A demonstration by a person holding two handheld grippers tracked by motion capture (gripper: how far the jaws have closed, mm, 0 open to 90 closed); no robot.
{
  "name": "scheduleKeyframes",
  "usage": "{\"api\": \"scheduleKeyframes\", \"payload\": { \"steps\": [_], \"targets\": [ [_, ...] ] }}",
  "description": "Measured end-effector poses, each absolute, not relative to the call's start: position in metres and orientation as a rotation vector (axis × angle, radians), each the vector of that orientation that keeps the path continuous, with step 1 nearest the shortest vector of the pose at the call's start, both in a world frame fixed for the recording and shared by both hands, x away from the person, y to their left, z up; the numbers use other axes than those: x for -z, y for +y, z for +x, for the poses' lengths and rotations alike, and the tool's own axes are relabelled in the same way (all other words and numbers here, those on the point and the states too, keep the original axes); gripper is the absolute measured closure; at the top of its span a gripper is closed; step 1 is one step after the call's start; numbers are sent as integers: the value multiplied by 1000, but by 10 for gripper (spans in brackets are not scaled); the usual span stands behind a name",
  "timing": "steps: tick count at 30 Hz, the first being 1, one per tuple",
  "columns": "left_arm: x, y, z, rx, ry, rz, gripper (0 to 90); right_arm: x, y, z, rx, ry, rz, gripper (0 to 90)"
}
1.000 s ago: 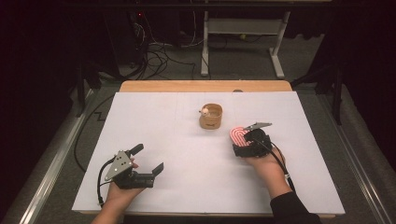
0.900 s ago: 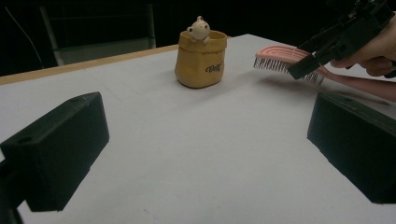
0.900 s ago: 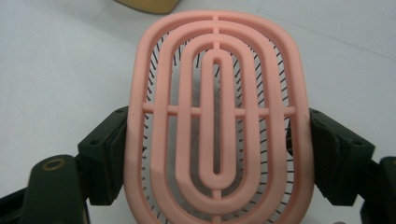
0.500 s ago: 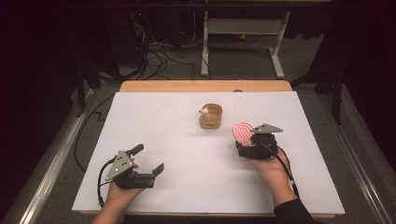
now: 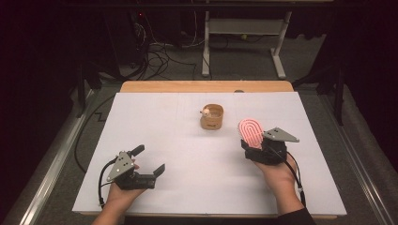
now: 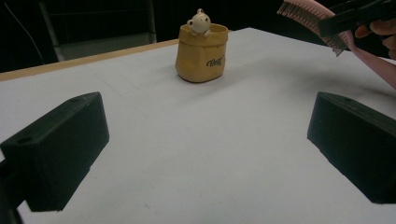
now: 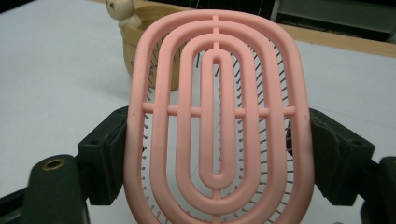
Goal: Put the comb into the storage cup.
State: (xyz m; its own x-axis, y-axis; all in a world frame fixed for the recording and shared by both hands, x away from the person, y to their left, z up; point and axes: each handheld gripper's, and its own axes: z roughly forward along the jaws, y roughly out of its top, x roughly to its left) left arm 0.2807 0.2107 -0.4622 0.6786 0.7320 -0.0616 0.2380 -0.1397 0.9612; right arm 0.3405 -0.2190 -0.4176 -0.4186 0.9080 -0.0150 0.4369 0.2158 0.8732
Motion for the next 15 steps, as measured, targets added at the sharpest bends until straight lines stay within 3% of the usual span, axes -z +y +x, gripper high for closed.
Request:
{"api": "scheduleKeyframes", "payload": {
  "steps": [15],
  "targets": [
    [462,213,279,-517,806,1693,0,411,-222,324,-1284,1826,1166,202]
  ]
}}
